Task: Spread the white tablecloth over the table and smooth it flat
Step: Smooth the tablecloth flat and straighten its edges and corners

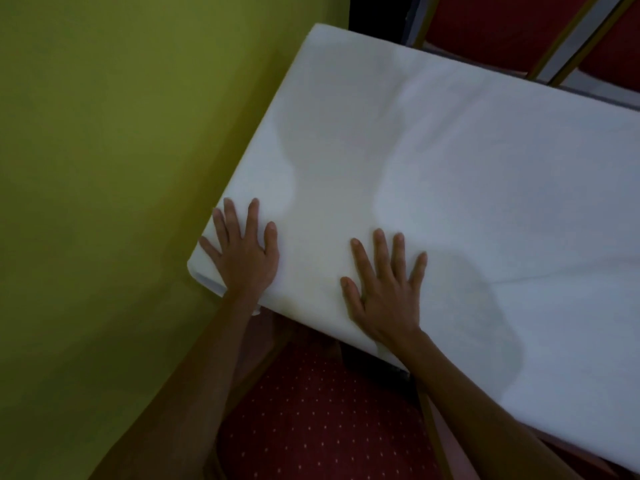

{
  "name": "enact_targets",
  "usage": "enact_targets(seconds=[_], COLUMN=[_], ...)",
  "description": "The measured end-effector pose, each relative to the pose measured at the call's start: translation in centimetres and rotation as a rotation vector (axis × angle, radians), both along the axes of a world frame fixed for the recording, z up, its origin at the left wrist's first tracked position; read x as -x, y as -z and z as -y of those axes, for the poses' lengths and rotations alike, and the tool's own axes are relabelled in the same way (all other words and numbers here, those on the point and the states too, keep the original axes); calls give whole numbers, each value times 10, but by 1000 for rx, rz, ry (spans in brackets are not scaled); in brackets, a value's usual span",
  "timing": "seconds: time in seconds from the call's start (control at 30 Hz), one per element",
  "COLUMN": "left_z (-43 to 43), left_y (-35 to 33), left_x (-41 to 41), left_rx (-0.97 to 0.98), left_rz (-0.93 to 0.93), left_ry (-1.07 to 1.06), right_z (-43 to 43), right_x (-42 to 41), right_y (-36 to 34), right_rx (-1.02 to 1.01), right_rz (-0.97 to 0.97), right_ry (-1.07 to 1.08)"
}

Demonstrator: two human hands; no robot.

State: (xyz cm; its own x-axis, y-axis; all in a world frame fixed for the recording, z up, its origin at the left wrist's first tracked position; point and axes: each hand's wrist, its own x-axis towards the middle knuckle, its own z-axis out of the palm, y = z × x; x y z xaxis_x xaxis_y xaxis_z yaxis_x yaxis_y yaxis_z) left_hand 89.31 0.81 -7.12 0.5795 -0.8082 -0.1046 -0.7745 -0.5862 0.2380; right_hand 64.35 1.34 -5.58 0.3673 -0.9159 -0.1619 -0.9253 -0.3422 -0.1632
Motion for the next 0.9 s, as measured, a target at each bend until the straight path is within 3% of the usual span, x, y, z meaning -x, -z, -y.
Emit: enact_targets(seconds=[0.27, 0.33, 0.43, 0.47, 0.63, 0.8, 0.83, 0.9], left_z=[5, 6, -14, -21, -21, -11, -12, -29], left_y=[-16, -21, -14, -11, -9, -8, -8, -8], left_x=[-41, -6, 75, 91, 85, 108, 124, 166], left_rx=[-54, -9, 33, 14, -3, -48, -34, 24], left_rz=[-115, -64, 51, 61, 40, -56, -51, -18], left_ry=[-408, -247, 368, 467, 387, 168, 210, 504], right_z=[-4, -12, -23, -29, -80, -111, -109, -100], right_x=[1, 0, 1, 5, 46, 85, 93, 108], right_y=[1, 2, 5, 5, 5, 4, 5, 6], right_rx=[18, 21, 16, 18, 32, 33, 36, 53], right_rz=[51, 79, 87, 92, 79, 102, 100, 82], right_ry=[13, 25, 48, 58, 37, -16, 32, 195])
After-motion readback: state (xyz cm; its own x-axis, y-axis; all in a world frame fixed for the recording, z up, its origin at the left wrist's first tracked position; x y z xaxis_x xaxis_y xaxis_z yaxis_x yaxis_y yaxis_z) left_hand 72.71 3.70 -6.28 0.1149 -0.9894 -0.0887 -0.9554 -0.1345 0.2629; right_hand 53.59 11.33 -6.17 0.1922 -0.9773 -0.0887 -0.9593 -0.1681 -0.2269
